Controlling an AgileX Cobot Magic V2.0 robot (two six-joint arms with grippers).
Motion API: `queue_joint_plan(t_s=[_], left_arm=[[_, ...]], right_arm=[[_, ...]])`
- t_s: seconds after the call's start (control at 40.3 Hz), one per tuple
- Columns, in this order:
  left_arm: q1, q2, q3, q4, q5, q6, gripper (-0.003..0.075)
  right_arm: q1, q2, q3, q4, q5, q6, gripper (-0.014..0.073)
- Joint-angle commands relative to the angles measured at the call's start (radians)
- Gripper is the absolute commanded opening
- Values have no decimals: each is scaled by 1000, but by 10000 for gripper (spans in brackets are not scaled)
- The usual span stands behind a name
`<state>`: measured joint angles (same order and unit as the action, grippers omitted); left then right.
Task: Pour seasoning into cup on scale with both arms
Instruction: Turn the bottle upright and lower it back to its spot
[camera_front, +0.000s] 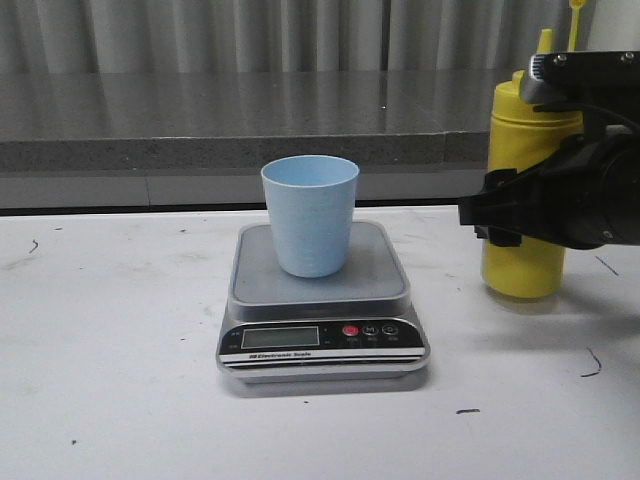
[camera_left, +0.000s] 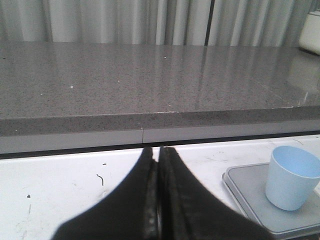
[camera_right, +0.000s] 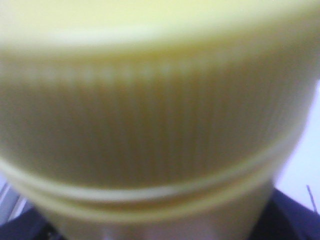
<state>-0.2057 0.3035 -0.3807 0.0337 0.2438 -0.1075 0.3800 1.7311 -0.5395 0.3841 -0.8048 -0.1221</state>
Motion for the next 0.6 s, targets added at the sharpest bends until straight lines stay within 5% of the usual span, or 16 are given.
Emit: queue_joint_plan(t_s=[0.0, 0.57], left_arm=[[2, 8, -25, -8, -86, -11, -20], [2, 8, -25, -8, -86, -11, -20]], right_arm=[[1, -33, -23, 0, -129, 4, 306], [1, 10, -23, 0, -126, 4, 306]])
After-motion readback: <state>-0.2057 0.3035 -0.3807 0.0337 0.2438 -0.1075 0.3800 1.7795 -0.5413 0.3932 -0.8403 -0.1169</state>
